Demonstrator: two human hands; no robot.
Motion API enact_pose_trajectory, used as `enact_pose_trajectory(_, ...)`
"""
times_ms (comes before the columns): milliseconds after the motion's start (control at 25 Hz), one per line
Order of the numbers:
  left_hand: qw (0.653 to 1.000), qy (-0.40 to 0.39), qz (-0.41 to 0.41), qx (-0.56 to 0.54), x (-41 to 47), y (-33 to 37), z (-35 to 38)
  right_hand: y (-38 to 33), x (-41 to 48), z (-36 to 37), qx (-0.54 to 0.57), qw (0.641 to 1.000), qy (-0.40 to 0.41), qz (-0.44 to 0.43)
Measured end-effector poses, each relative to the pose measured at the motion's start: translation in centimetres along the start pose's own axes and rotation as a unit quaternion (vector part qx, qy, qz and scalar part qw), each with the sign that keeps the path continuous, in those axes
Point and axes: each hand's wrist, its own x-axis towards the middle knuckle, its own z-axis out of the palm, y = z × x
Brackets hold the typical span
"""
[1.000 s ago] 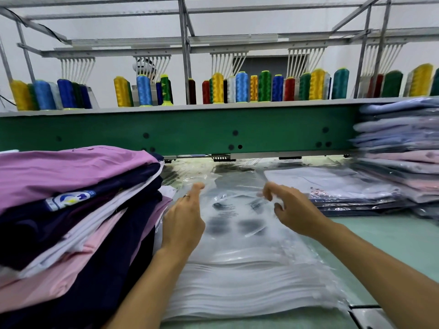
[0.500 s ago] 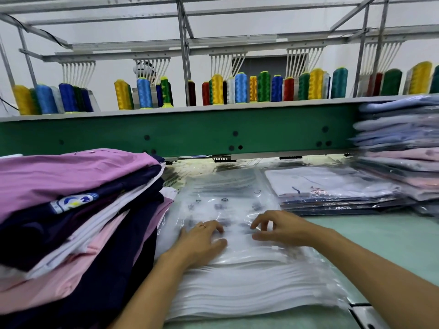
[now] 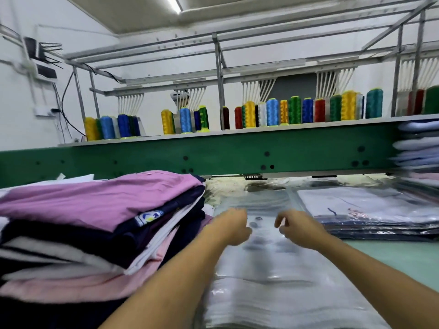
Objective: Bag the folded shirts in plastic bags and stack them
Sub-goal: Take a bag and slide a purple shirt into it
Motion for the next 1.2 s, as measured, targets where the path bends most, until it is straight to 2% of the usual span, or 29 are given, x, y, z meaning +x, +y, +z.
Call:
enact_pose_trajectory(120,0.993,0.074,-0.016,0.087,-0.7,-1.0,-5.8,-5.9,0.4,-1.4,0.130,0.990,0.011,-0.044)
enact_pose_trajectory(200,0.980,0.109,-0.058,0.158,-2.0,-2.6,-9.6,-10.2,0.2,-2.2,0.248,0.966,0.006,-0.077)
enact_pose_trajectory(240,0.973,0.103,-0.094,0.185,-2.6,-3.8,-11.4,-12.3,0.1,-2.5,0.309,0.946,0.003,-0.093)
enact_pose_trajectory(280,0.968,0.071,-0.138,0.199,-3.4,-5.4,-13.1,-14.5,0.0,-2.8,0.369,0.924,-0.002,-0.104)
enact_pose_trajectory(360,0.957,-0.065,-0.220,0.179,-5.0,-8.1,-15.7,-18.7,-0.1,-3.3,0.476,0.873,-0.035,-0.106)
enact_pose_trajectory(400,0.950,-0.119,-0.235,0.166,-5.6,-9.5,-16.6,-20.7,-0.2,-3.4,0.513,0.850,-0.062,-0.098)
enact_pose_trajectory(440,0.952,-0.126,-0.224,0.168,-6.3,-10.7,-17.3,-22.4,-0.1,-3.5,0.536,0.835,-0.089,-0.089)
enact_pose_trajectory(560,0.967,0.001,-0.174,0.189,-8.0,-13.3,-18.8,-25.9,0.4,-3.3,0.549,0.825,-0.118,-0.063)
enact_pose_trajectory(640,0.971,0.024,-0.167,0.168,-8.7,-14.9,-19.4,-27.2,1.2,-3.3,0.556,0.822,-0.120,-0.036)
enact_pose_trajectory(680,0.975,0.025,-0.168,0.144,-8.7,-15.7,-19.6,-27.8,1.6,-3.3,0.576,0.807,-0.131,-0.024)
enact_pose_trajectory(800,0.983,0.021,-0.174,0.049,-8.5,-17.5,-19.8,-29.6,2.3,-3.6,0.660,0.732,-0.168,0.008)
enact_pose_trajectory(880,0.980,0.038,-0.188,-0.046,-8.5,-18.7,-19.8,-30.4,2.7,-3.7,0.689,0.702,-0.180,0.032)
enact_pose_trajectory(920,0.976,0.055,-0.206,-0.055,-8.7,-19.4,-19.9,-30.6,3.0,-3.6,0.695,0.693,-0.188,0.039)
enact_pose_trajectory(1000,0.961,0.072,-0.264,0.038,-9.5,-21.6,-20.0,-31.2,3.3,-3.3,0.687,0.698,-0.198,0.038)
enact_pose_trajectory(1080,0.935,0.009,-0.344,0.089,-10.7,-23.7,-19.8,-31.8,3.6,-3.1,0.655,0.735,-0.176,0.027)
enact_pose_trajectory(1160,0.906,-0.081,-0.413,0.043,-11.9,-25.2,-19.7,-32.5,3.8,-3.2,0.619,0.769,-0.157,0.016)
enact_pose_trajectory(1200,0.897,-0.101,-0.430,0.015,-12.4,-25.8,-19.6,-32.8,3.7,-3.4,0.611,0.775,-0.158,0.017)
